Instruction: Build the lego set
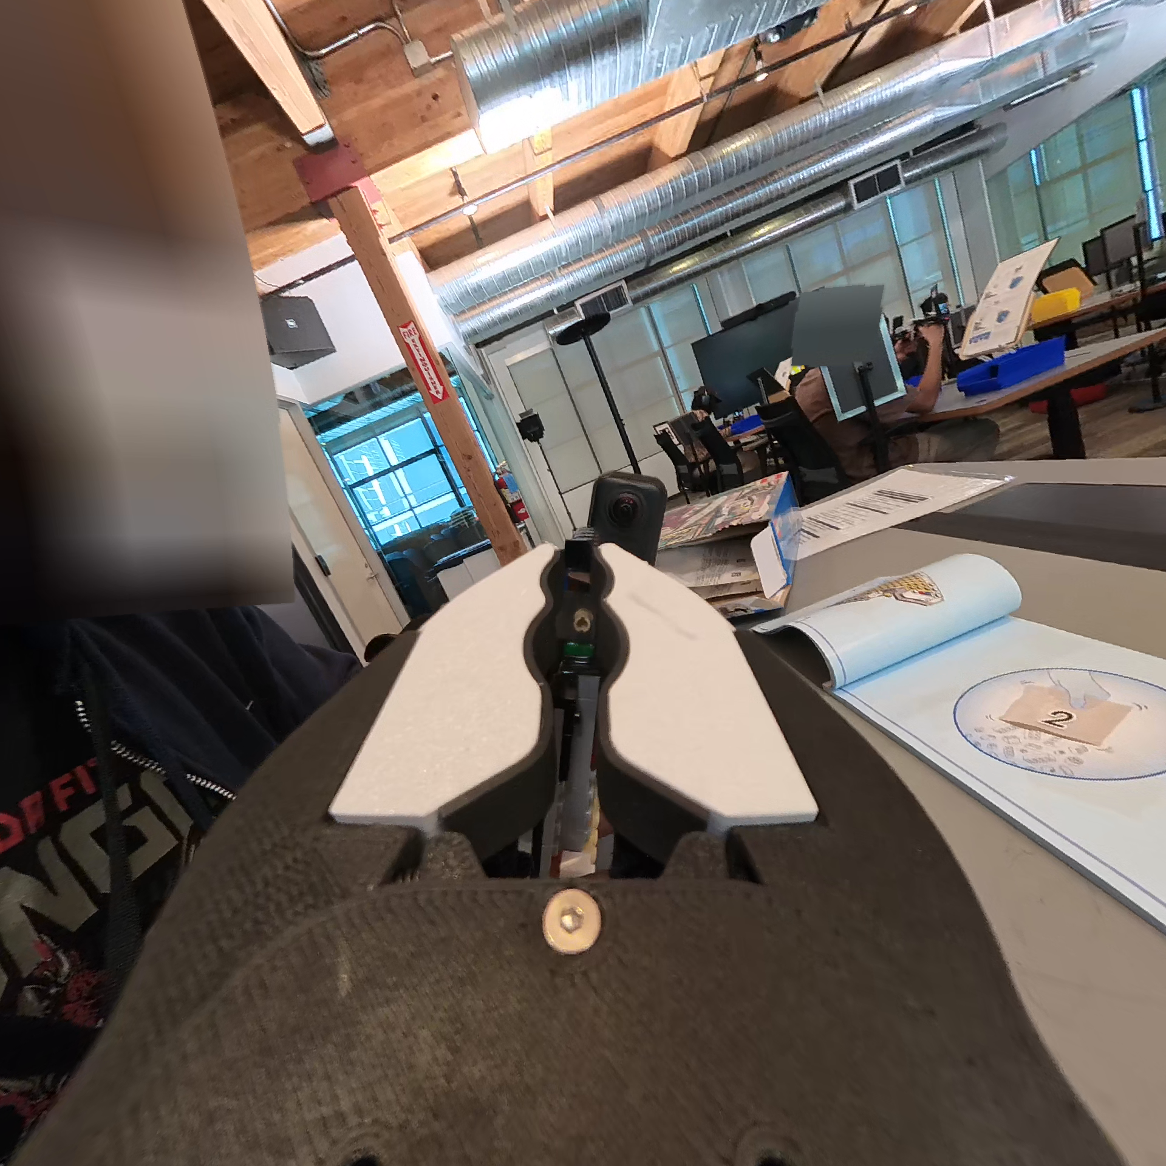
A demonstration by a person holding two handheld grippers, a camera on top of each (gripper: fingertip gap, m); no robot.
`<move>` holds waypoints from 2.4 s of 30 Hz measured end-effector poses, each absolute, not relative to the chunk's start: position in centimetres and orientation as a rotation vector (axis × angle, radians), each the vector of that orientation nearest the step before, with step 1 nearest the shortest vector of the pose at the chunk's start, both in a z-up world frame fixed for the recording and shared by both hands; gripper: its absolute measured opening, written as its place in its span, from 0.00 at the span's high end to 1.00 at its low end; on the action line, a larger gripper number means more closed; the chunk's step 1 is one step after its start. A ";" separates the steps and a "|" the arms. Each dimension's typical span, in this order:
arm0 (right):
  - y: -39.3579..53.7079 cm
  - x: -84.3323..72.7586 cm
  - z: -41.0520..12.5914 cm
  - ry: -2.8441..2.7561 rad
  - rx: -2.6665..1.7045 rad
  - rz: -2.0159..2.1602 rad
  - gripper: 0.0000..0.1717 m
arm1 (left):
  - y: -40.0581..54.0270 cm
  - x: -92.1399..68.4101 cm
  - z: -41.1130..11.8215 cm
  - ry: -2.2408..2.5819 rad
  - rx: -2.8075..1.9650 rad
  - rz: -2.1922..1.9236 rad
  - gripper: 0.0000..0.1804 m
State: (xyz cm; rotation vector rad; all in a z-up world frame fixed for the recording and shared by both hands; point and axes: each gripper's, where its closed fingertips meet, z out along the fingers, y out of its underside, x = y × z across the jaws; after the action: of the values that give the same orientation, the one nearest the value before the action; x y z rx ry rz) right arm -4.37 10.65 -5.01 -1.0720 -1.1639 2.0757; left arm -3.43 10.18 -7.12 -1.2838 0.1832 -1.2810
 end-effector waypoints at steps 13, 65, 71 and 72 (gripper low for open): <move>10.4 -4.3 -5.0 -1.210 -1.068 2.021 0.93 | 10.2 -3.2 -7.2 0.171 -1.272 -1.316 0.86; 10.5 -2.2 -5.7 -2.120 -0.160 0.684 0.99 | 9.7 -1.6 -7.8 0.162 -1.339 -1.518 0.86; 10.6 -2.1 -6.2 -2.115 -0.163 0.653 0.98 | 9.8 -1.5 -8.2 0.157 -1.350 -1.536 0.86; 10.6 -2.1 -6.2 -2.119 -0.159 0.643 0.98 | 9.8 -1.5 -8.2 0.156 -1.350 -1.541 0.86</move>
State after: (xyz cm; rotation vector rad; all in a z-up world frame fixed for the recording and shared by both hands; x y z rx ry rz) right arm -2.06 10.63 -6.22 -0.1587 -2.1189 0.6433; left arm -1.51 9.81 -8.19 -1.3502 0.1559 -1.5410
